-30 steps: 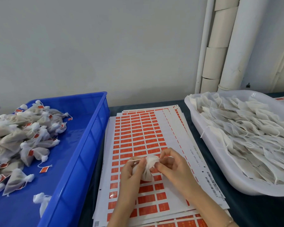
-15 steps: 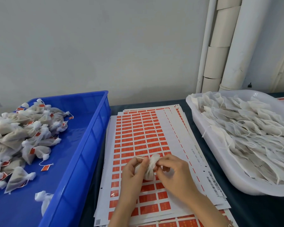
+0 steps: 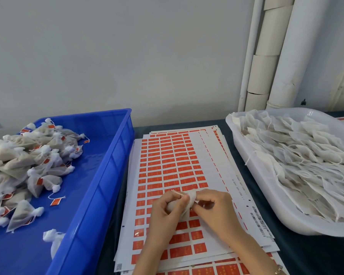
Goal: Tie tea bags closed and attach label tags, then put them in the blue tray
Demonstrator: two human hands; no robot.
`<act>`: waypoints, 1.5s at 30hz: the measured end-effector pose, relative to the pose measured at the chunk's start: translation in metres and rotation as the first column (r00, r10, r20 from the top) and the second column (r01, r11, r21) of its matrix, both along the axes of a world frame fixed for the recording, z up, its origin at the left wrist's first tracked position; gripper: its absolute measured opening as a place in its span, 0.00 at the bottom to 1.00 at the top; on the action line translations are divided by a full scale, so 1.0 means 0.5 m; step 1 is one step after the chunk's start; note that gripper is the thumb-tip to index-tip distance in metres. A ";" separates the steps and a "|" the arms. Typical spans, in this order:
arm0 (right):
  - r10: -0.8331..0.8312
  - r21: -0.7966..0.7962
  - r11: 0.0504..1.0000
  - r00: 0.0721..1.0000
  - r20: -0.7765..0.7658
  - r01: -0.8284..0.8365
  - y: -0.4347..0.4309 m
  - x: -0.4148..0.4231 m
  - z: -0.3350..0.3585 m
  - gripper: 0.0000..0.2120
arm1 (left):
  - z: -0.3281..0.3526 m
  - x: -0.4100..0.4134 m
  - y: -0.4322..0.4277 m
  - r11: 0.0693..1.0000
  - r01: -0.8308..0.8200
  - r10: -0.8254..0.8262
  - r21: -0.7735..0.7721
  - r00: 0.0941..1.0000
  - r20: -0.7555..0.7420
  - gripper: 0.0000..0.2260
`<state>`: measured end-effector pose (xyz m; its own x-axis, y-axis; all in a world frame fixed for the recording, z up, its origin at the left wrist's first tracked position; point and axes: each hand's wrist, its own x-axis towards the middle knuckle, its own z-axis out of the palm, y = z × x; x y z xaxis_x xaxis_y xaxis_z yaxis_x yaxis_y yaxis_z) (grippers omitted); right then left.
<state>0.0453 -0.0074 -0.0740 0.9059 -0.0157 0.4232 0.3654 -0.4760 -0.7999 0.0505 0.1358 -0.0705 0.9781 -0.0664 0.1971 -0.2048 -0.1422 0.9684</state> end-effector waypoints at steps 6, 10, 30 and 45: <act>-0.019 -0.014 1.000 0.995 0.097 0.021 0.003 0.002 -0.005 0.06 | -0.003 0.001 0.002 0.998 -0.050 0.049 -0.030 0.998 -0.029 0.07; -0.014 -0.050 0.998 0.976 0.215 0.025 0.007 -0.005 0.001 0.11 | -0.003 0.005 0.004 0.993 -0.084 0.080 -0.079 0.995 -0.055 0.04; -0.003 -0.068 0.997 0.943 0.333 0.027 0.006 -0.009 -0.010 0.12 | 0.004 -0.001 0.003 0.987 -0.090 0.082 -0.133 0.995 -0.063 0.03; -0.073 -0.134 0.987 0.992 0.106 0.087 0.009 -0.003 -0.017 0.06 | -0.014 0.003 -0.006 0.989 -0.147 0.148 0.032 0.988 -0.034 0.03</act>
<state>0.0436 -0.0029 -0.0823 0.8570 -0.0220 0.5148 0.3964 -0.6101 -0.6861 0.0519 0.1327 -0.0773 0.9841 0.0738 0.1617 -0.1445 -0.1970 0.9697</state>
